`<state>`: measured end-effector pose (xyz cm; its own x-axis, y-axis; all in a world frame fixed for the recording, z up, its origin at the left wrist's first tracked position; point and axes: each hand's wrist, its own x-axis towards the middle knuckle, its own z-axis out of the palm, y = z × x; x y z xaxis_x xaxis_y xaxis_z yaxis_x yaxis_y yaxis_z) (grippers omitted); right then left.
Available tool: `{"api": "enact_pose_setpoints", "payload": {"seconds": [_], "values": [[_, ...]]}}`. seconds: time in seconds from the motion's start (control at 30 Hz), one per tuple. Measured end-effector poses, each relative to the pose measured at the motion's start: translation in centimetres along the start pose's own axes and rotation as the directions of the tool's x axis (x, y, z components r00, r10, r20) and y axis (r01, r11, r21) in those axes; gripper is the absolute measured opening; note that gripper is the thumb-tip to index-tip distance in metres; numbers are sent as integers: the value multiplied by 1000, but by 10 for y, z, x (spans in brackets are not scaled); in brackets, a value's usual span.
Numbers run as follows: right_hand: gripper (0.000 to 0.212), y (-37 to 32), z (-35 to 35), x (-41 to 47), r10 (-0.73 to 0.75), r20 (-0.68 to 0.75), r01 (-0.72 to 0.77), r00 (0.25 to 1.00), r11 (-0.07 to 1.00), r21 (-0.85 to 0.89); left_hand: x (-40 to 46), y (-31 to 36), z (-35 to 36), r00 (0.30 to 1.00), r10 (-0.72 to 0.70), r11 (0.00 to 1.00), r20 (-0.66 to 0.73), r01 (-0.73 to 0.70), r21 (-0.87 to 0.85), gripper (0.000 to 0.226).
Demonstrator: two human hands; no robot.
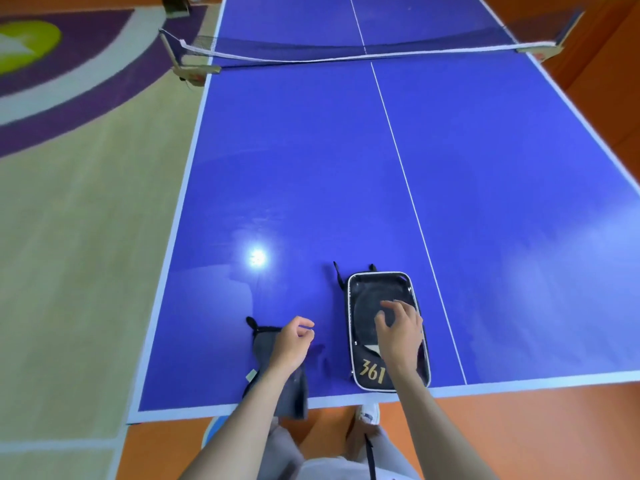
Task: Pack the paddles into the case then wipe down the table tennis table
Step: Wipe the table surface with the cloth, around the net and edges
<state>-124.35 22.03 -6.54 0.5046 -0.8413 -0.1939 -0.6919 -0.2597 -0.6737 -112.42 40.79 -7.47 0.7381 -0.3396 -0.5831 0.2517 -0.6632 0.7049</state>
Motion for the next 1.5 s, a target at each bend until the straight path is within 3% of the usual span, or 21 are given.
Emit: {"api": "enact_pose_setpoints", "payload": {"seconds": [0.2, 0.33, 0.43, 0.53, 0.63, 0.73, 0.87, 1.07, 1.33, 1.5], "values": [[18, -24, 76, -78, -201, 159, 217, 967, 971, -95, 5, -52, -72, 999, 24, 998, -27, -22, 55, 15], [20, -35, 128, -125, -229, 247, 246, 942, 968, -41, 9, -87, -117, 993, 68, 994, -96, -59, 91, 21], [35, -45, 162, -152, -252, 302, 271, 919, 962, -21, 13, -115, -148, 982, 119, 987, -146, -100, 128, 26], [61, -45, 192, -171, -365, 415, 432, 833, 898, -78, 22, -142, -175, 948, 245, 961, -204, -210, 182, 35], [68, -47, 213, -171, -371, 366, 469, 854, 853, -230, 37, -162, -200, 906, 349, 895, -240, -246, 373, 39], [68, -44, 221, -157, -332, 302, 433, 894, 815, -385, 57, -175, -227, 867, 330, 865, -373, -119, 488, 40], [65, -34, 224, -147, -404, 276, 488, 872, 683, -543, 84, -207, -253, 838, 271, 848, -474, 25, 529, 45], [66, -56, 238, -107, -474, 216, 505, 853, 653, -564, 90, -219, -254, 818, 338, 834, -466, -31, 551, 53], [64, -139, 305, -6, -476, 149, 467, 867, 669, -579, 94, -222, -251, 802, 358, 836, -478, -48, 546, 52], [62, -204, 377, -22, -582, 184, 579, 792, 619, -531, 95, -222, -251, 786, 362, 859, -500, -74, 506, 47]]}}
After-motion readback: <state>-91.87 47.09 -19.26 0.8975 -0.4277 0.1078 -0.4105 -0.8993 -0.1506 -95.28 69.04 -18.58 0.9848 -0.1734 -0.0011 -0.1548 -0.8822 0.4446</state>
